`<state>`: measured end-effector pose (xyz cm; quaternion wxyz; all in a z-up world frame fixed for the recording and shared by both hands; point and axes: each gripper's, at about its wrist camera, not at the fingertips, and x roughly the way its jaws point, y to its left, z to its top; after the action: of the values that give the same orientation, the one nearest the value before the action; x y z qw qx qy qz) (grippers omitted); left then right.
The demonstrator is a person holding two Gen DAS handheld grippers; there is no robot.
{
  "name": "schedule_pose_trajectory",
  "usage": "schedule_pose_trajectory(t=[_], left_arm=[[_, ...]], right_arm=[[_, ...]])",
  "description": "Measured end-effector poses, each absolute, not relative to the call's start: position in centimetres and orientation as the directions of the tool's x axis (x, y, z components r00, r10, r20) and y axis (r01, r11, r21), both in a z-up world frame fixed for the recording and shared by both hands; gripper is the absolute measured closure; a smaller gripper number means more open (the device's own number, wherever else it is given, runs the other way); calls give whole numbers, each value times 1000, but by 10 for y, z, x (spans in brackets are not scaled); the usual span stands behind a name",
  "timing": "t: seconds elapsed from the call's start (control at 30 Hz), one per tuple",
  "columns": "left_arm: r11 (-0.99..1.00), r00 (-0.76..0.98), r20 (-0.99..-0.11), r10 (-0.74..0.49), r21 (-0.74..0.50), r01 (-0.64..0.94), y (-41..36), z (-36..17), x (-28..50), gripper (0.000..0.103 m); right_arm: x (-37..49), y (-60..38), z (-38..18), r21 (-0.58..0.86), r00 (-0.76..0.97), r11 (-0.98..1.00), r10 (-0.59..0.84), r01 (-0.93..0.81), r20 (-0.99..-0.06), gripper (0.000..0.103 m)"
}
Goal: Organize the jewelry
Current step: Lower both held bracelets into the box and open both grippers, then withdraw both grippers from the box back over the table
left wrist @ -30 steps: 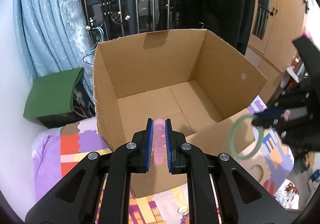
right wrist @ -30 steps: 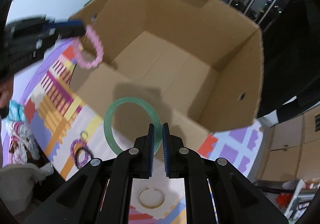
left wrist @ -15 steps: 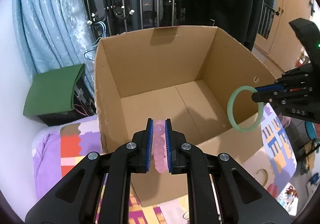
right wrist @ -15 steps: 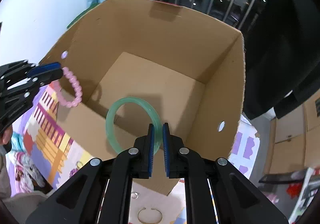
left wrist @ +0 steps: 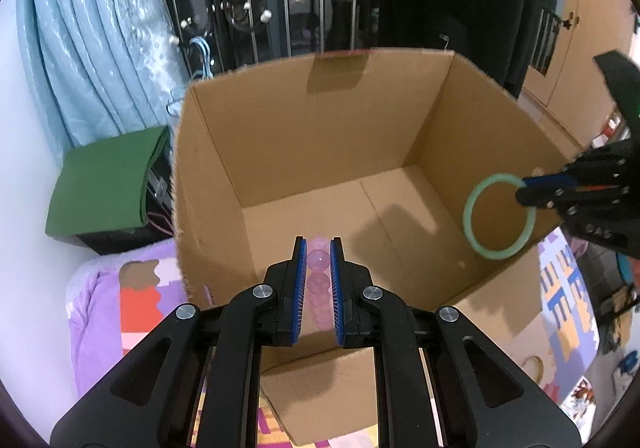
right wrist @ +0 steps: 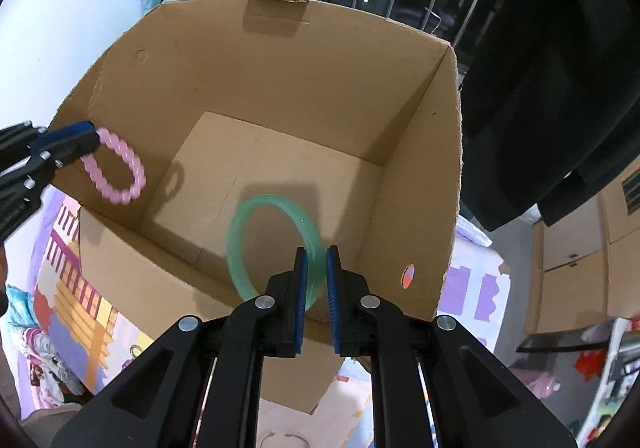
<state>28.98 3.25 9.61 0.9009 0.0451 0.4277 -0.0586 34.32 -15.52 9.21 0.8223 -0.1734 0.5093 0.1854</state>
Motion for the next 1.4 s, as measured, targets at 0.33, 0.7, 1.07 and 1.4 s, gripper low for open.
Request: schedule_pose_trajectory(t=[0.33,0.7,1.07,1.4], left_arm=[[989,646,-763,-6,90,116,30,96,288,52],[989,665,-746,8,104,105,33,104,278,48],[987,693,-720,-28,88,131,35,125,223,49],[986,689,-721,-71,55,159,29,115,147,49]], right_arm=[[344,-160,97,-101,449,883,132,-459,-883,58],[341,-160,104,-90,446,881,145,-465,-883,60],[286,-177,127,-59,479,859,225,-508,-849,60],[221,-210,115,0,464,849,288,-528,-838,60]])
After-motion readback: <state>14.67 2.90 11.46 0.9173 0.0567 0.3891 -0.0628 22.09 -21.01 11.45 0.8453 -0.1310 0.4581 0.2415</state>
